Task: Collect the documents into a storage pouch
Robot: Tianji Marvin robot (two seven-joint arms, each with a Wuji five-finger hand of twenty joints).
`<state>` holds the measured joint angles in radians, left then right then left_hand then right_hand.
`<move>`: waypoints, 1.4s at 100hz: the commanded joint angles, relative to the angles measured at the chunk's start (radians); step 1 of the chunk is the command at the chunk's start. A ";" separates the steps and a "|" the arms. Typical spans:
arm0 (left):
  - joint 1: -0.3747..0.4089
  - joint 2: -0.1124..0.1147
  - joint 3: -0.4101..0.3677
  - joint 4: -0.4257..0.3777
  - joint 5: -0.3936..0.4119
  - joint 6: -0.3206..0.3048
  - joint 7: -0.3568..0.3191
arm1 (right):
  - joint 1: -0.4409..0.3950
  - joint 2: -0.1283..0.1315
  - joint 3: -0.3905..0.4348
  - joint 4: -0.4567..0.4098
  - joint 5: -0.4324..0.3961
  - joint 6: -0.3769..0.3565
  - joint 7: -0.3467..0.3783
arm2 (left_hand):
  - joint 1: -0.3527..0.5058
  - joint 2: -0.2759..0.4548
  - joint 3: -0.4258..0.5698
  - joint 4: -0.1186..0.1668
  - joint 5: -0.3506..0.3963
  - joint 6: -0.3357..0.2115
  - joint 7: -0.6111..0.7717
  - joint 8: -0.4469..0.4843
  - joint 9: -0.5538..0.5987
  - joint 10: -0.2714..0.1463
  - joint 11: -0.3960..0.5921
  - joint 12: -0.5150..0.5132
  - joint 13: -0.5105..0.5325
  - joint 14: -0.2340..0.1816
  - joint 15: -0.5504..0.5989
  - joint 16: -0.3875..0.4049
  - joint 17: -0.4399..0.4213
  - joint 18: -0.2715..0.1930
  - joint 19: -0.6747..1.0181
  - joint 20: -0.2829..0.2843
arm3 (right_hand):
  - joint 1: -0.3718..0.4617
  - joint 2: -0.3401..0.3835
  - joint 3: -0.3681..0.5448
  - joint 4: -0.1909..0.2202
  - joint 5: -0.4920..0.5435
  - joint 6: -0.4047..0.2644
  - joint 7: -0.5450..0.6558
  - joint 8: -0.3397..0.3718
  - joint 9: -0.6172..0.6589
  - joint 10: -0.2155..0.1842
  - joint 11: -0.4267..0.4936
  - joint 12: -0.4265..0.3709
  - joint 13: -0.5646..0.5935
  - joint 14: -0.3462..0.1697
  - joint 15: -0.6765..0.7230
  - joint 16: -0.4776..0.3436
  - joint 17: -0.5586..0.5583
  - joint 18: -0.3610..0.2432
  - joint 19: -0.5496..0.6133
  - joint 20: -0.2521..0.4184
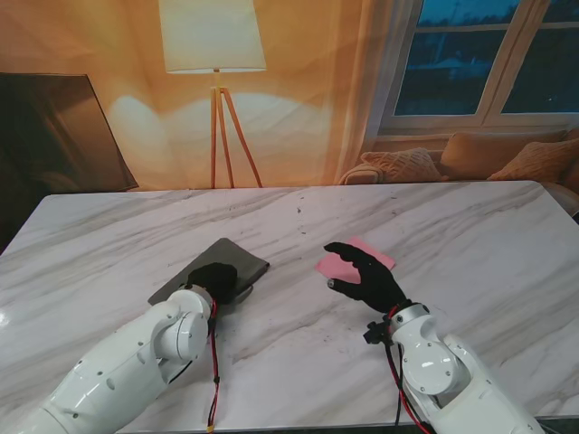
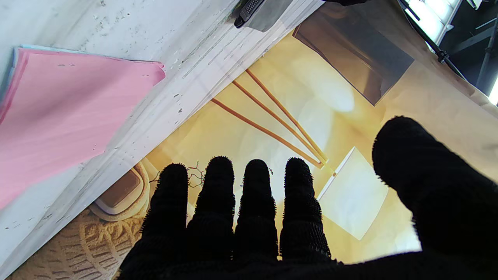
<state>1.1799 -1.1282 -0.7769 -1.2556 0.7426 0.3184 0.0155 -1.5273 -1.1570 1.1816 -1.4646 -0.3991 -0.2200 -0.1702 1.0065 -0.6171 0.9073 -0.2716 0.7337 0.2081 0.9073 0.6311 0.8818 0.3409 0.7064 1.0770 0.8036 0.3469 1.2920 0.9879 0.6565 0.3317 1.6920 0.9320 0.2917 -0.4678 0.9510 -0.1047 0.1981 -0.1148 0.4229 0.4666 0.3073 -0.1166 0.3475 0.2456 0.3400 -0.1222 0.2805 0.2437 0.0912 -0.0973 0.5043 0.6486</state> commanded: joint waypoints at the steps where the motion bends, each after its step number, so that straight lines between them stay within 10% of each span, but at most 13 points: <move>1: 0.020 0.008 -0.012 -0.031 0.019 -0.016 -0.001 | 0.000 -0.002 -0.004 -0.001 0.001 0.008 0.015 | 0.101 0.086 0.003 0.007 0.031 -0.042 0.203 0.119 -0.020 0.042 0.030 0.035 -0.031 0.082 0.080 0.025 -0.026 -0.066 0.020 0.044 | -0.022 0.006 -0.013 0.008 0.035 -0.001 0.006 0.011 -0.018 -0.007 -0.012 0.005 0.001 -0.004 0.002 0.009 -0.003 -0.015 -0.004 0.018; 56: 0.134 0.046 -0.170 -0.262 0.118 -0.103 -0.099 | 0.009 -0.003 -0.027 0.000 0.005 0.044 0.020 | 0.128 0.121 -0.056 0.000 0.043 -0.053 0.196 0.278 -0.013 0.030 0.066 0.080 -0.018 0.037 0.112 0.097 -0.061 -0.092 0.006 0.146 | -0.008 -0.013 0.038 0.004 0.045 0.010 0.026 0.016 -0.008 0.009 0.027 0.017 -0.017 -0.023 0.017 0.006 -0.011 -0.098 -0.038 -0.022; 140: 0.137 0.034 -0.139 -0.404 -0.028 -0.174 -0.135 | 0.035 -0.006 -0.082 0.030 -0.052 0.033 -0.019 | 0.123 0.120 -0.049 0.009 0.058 -0.068 0.174 0.296 -0.006 0.036 0.056 0.090 -0.013 0.039 0.118 0.101 -0.059 -0.099 0.011 0.157 | 0.152 -0.181 0.230 -0.031 0.066 -0.033 0.094 0.005 0.042 -0.010 0.095 0.017 -0.024 -0.052 0.046 0.007 -0.019 -0.113 0.027 -0.098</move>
<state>1.3198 -1.0810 -0.9212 -1.6352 0.7168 0.1543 -0.1115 -1.4916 -1.1586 1.1024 -1.4364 -0.4464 -0.1884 -0.1974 1.0493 -0.5562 0.8254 -0.2716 0.7209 0.2007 0.9429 0.8362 0.8696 0.3464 0.7382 1.1304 0.7822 0.3363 1.3531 1.0773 0.6160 0.3258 1.6877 1.0647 0.4240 -0.6178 1.1338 -0.1162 0.2344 -0.1171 0.5079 0.4834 0.3197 -0.1068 0.4333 0.2621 0.3394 -0.1395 0.3071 0.2437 0.0810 -0.1645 0.5194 0.5622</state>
